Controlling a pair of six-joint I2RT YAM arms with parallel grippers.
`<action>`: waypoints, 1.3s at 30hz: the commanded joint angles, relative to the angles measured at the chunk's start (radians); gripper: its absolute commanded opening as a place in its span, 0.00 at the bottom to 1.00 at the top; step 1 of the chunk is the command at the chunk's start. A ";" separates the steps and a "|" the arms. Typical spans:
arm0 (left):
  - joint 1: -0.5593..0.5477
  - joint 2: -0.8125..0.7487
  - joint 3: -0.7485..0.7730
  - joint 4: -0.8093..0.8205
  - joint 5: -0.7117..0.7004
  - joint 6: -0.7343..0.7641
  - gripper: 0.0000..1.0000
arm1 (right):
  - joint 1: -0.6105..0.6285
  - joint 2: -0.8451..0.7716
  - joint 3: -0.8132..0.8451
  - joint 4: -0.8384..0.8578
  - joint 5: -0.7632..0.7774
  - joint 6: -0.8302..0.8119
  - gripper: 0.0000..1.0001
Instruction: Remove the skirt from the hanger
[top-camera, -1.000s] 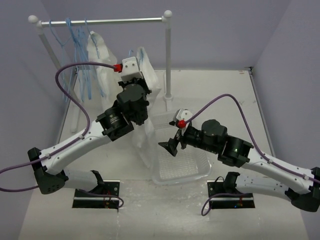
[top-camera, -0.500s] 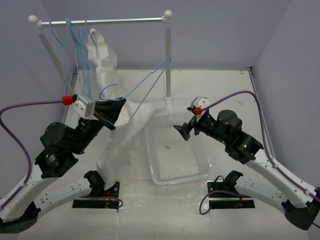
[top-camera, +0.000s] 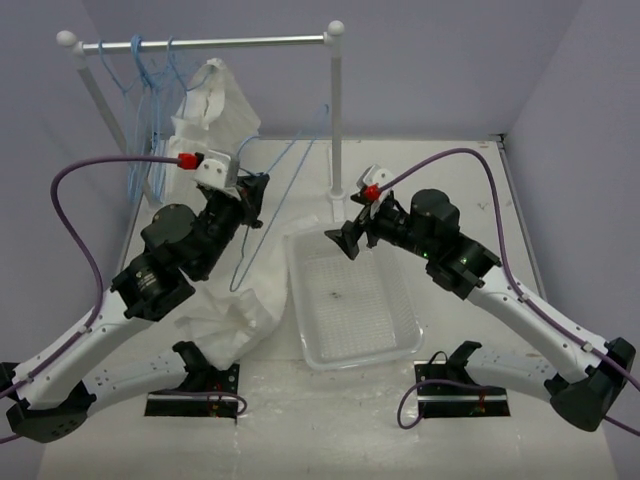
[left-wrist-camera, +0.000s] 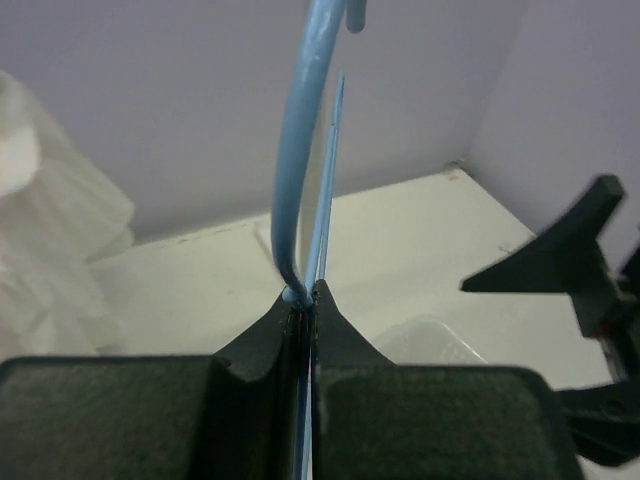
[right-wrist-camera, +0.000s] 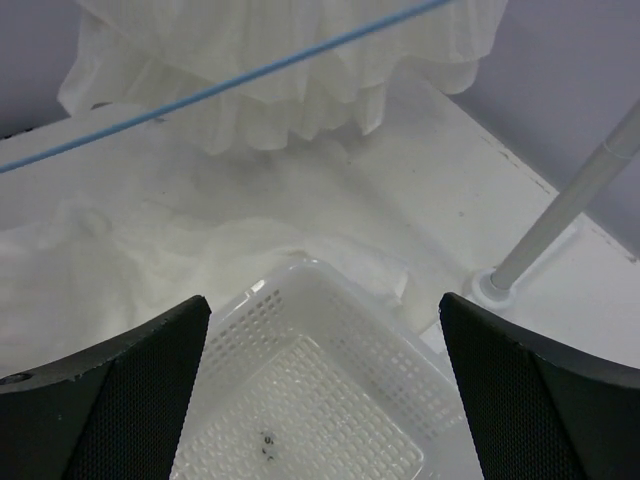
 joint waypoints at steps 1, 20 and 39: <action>0.001 0.032 0.069 0.115 -0.369 0.020 0.00 | -0.008 -0.024 -0.041 0.077 0.175 0.094 0.99; 0.194 0.468 0.454 0.143 -0.386 0.081 0.00 | -0.054 -0.150 -0.181 0.075 0.312 0.254 0.99; 0.259 0.147 0.485 -0.252 -0.228 0.178 0.00 | -0.055 -0.168 -0.184 0.049 0.348 0.220 0.99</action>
